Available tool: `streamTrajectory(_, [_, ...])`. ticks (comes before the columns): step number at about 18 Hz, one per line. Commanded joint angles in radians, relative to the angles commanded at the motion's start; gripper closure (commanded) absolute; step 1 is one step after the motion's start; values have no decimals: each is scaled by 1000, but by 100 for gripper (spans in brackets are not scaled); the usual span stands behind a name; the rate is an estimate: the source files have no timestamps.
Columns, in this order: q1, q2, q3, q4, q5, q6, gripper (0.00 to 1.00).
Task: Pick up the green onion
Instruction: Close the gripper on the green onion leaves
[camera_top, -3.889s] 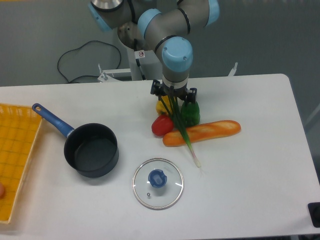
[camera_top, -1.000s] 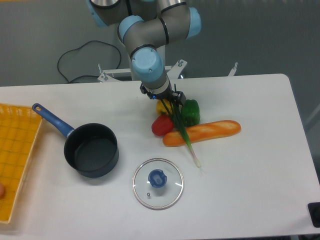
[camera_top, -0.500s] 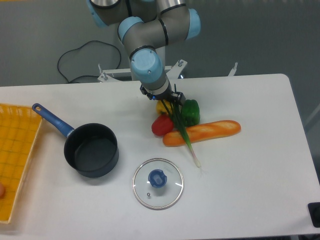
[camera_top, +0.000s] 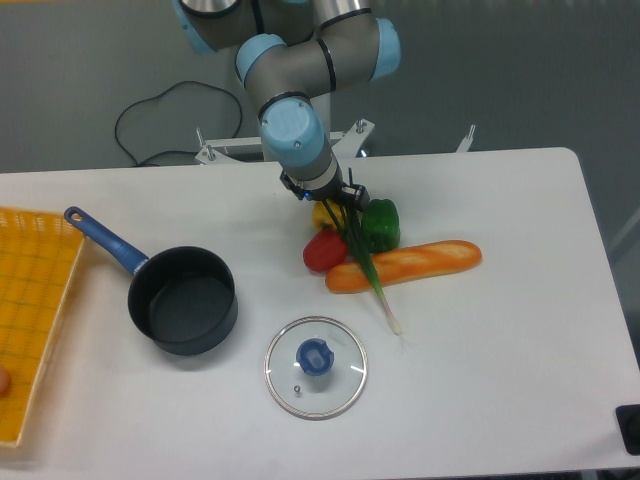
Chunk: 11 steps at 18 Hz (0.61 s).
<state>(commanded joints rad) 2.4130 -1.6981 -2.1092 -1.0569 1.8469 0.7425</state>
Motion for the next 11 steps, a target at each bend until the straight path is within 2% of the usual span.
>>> streamTrajectory(6, [-2,0,2,0,2,-2,15])
streamTrajectory(11, [-2,1,5,0,-2,0,30])
